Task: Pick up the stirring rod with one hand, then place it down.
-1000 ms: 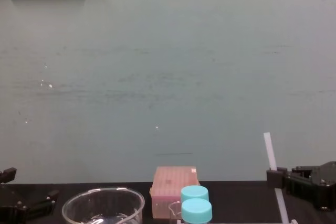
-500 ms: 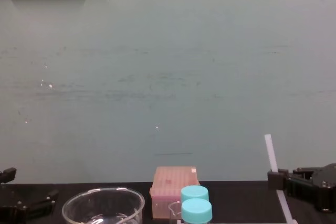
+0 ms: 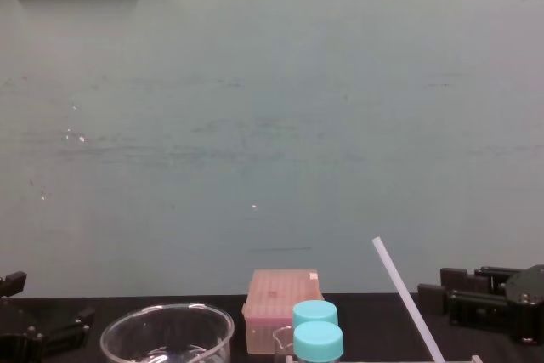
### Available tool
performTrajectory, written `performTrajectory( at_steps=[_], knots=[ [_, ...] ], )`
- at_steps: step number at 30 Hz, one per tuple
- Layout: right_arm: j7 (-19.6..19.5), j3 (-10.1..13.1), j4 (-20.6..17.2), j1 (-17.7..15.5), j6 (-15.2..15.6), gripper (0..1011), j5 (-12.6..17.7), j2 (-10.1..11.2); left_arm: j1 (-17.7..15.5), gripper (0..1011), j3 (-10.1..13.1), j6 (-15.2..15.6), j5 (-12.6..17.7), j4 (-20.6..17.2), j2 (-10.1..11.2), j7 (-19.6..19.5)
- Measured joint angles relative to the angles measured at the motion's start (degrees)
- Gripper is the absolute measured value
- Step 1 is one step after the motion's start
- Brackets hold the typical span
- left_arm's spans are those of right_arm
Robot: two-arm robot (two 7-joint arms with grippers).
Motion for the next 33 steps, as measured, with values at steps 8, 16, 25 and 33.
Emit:
performTrajectory(
  at_steps=[8, 16, 25, 33],
  knots=[
    [0.0, 0.0, -0.04, 0.0, -0.05, 768, 0.0, 0.0, 0.0, 1005, 0.0, 0.0, 0.0, 0.0, 0.0, 0.0],
    [0.05, 0.26, -0.51, -0.02, -0.42, 978, 0.34, -0.06, 0.0, 1005, 0.0, 0.0, 0.0, 0.01, 0.0, 0.0],
    [-3.1, 3.94, -5.84, 0.24, -3.76, 1002, 2.01, -1.8, 0.0, 1005, 0.0, 0.0, 0.0, 0.0, 0.0, 0.0],
    [-20.78, 6.93, -7.09, 1.67, -2.36, 1002, -6.5, -7.62, 0.0, 1005, 0.0, 0.0, 0.0, 0.0, 0.0, 0.0]
  ],
)
